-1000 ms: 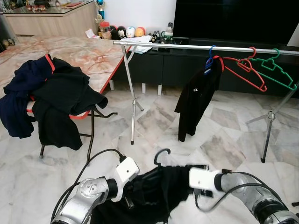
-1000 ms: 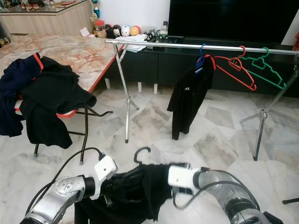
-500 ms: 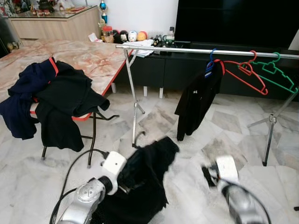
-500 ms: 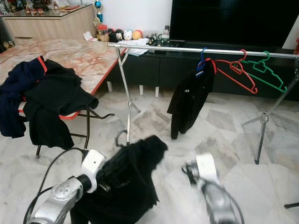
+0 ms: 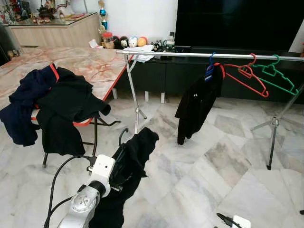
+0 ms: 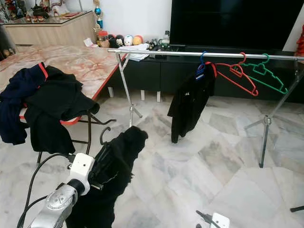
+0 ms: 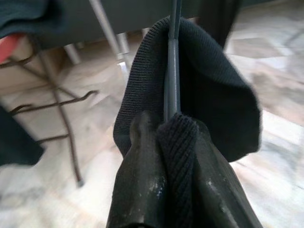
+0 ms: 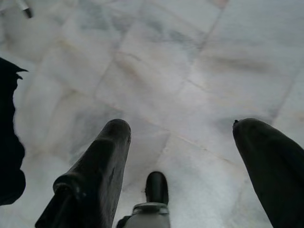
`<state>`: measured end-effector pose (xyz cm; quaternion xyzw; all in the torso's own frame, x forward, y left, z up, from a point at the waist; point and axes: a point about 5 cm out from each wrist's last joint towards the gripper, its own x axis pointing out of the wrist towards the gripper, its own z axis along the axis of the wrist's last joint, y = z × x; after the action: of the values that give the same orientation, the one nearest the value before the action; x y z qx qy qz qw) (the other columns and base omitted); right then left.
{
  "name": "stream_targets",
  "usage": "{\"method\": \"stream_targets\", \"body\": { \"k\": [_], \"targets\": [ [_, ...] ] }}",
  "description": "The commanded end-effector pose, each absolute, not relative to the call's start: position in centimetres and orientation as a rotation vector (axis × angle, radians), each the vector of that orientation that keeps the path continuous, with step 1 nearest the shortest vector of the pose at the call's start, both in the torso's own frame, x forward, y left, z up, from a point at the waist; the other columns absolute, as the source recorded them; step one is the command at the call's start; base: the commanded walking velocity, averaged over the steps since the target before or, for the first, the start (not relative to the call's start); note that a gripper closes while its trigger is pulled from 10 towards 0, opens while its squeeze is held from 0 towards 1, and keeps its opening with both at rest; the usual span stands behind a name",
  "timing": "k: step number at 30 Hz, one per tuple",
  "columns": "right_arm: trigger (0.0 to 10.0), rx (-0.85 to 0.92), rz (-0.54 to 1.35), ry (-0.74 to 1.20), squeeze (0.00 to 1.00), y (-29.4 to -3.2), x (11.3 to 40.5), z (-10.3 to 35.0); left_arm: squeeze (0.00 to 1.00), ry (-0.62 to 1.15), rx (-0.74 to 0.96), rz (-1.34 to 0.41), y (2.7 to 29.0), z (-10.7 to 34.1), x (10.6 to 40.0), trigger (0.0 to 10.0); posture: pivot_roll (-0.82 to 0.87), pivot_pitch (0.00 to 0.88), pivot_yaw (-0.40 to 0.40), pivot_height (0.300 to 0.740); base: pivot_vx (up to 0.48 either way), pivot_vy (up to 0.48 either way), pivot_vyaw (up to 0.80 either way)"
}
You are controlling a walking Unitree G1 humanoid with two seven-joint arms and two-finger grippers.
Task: Hang hanger
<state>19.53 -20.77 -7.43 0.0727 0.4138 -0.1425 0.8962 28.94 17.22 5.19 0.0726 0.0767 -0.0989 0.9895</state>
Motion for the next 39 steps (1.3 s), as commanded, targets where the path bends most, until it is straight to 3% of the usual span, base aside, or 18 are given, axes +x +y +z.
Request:
{"method": "stream_targets", "body": {
  "k": [1, 15, 39],
  "targets": [
    [10.0, 0.149, -0.287, 0.86, 0.0, -20.5, 19.3, -7.6, 0.0, 0.111, 0.15, -0.152, 18.1, 6.0, 29.5, 10.0, 0.0, 0.0, 0.049, 0.74, 0.319, 0.0, 0.0],
    [10.0, 0.109, -0.268, 0.918, 0.0, -20.6, 18.0, -8.3, 0.0, 0.122, 0.152, -0.179, 17.6, 5.6, 29.5, 10.0, 0.0, 0.0, 0.047, 0.74, 0.453, 0.0, 0.0],
    [10.0, 0.128, -0.283, 0.898, 0.0, -20.7, 18.7, -7.9, 0.0, 0.105, 0.148, -0.205, 17.3, 6.4, 30.5, 10.0, 0.02, 0.0, 0.042, 0.74, 0.48, 0.0, 0.0]
  ]
}}
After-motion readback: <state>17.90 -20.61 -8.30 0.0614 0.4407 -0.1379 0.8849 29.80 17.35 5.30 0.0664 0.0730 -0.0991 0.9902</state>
